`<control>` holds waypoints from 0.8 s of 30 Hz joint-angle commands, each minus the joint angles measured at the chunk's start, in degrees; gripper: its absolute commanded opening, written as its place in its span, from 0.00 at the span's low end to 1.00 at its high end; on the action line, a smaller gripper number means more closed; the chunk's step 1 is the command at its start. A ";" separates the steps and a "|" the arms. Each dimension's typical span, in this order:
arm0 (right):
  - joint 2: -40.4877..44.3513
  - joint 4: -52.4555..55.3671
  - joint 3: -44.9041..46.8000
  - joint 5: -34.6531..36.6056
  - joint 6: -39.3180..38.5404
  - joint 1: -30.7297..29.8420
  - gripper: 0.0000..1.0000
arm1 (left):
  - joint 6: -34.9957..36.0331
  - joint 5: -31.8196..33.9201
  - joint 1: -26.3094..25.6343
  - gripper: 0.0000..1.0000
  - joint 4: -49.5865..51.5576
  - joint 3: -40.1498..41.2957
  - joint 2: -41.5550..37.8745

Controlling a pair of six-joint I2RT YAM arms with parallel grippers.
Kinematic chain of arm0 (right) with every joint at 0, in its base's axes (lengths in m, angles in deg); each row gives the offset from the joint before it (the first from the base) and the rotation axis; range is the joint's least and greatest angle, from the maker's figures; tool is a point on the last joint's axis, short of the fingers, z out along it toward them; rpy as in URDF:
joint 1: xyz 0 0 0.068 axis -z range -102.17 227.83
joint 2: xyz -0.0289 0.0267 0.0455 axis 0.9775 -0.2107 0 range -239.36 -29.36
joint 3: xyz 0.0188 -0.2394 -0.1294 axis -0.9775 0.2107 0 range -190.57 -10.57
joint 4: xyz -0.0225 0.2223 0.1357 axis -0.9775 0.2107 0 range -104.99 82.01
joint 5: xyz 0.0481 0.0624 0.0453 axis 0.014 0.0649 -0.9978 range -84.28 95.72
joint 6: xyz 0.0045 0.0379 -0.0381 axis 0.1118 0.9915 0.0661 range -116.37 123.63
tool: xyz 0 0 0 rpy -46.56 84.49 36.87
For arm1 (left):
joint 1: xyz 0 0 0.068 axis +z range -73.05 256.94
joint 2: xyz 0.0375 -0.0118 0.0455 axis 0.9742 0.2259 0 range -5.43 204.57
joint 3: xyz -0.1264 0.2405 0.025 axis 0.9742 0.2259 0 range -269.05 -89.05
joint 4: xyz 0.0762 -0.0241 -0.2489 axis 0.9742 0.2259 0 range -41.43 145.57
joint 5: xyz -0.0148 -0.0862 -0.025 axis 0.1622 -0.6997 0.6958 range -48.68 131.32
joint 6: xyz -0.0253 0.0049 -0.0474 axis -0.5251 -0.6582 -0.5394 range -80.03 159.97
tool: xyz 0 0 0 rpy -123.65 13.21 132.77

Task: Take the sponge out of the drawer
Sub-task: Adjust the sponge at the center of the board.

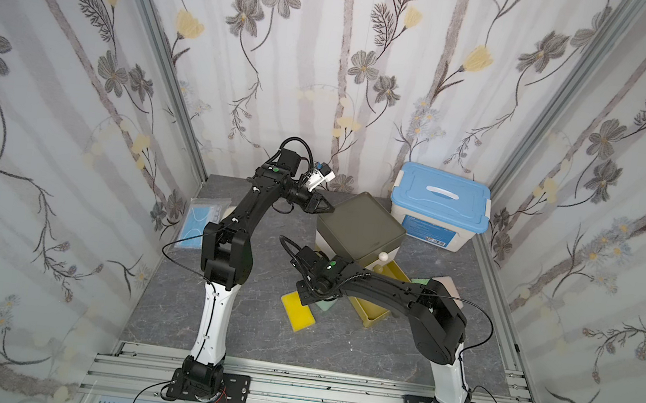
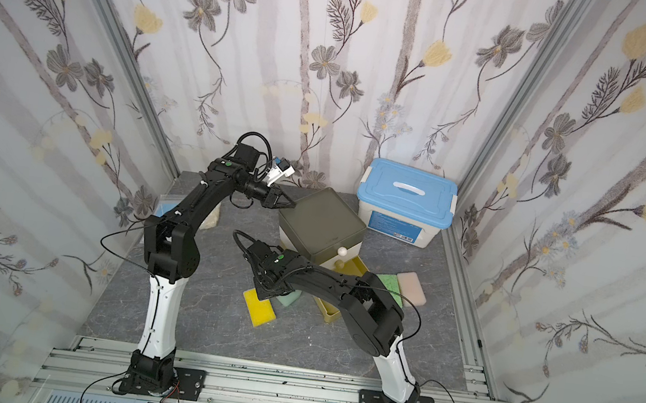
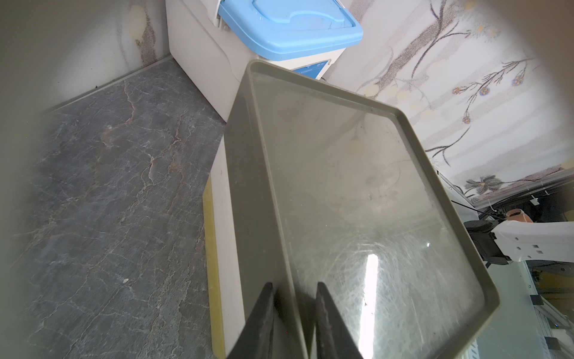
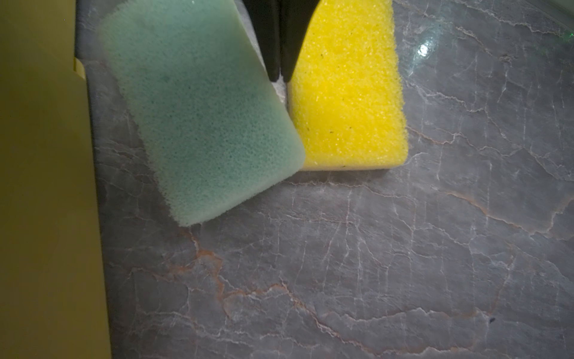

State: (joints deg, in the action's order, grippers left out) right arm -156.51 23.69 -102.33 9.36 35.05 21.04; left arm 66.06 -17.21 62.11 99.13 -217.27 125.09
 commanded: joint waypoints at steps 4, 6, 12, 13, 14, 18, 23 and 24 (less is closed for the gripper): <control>0.56 0.48 -0.87 1.52 -2.07 0.51 0.00 | 1.87 2.66 -0.02 0.25 4.29 0.52 0.08; 0.59 0.58 -1.31 1.53 -2.40 0.47 0.00 | 1.86 2.60 -0.01 0.25 4.35 0.52 0.08; -3.93 1.32 -4.92 -0.38 -3.38 1.10 0.00 | 1.95 2.70 0.06 0.25 4.37 0.61 -0.33; -4.47 1.70 -5.82 -0.36 -3.59 1.11 0.00 | 1.91 2.73 -0.01 0.25 4.43 0.61 -0.29; -5.05 1.87 -6.58 -0.46 -3.71 1.16 0.00 | 1.95 2.78 0.13 0.25 4.37 0.63 -0.29; -6.23 2.64 -7.73 -0.54 -4.15 1.25 0.00 | 1.91 2.79 0.15 0.25 4.32 0.61 -0.22; -6.48 2.94 -8.18 -0.48 -4.39 1.33 0.00 | 1.95 2.62 0.23 0.25 4.34 0.61 -0.22; -6.76 3.41 -8.56 -0.40 -4.52 1.30 0.00 | 1.95 2.61 0.17 0.25 4.30 0.63 -0.18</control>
State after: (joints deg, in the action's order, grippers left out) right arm -162.96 27.01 -109.89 8.86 31.18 22.35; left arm 66.10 -16.96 62.27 99.40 -217.01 124.78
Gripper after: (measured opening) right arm 0.052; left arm 0.248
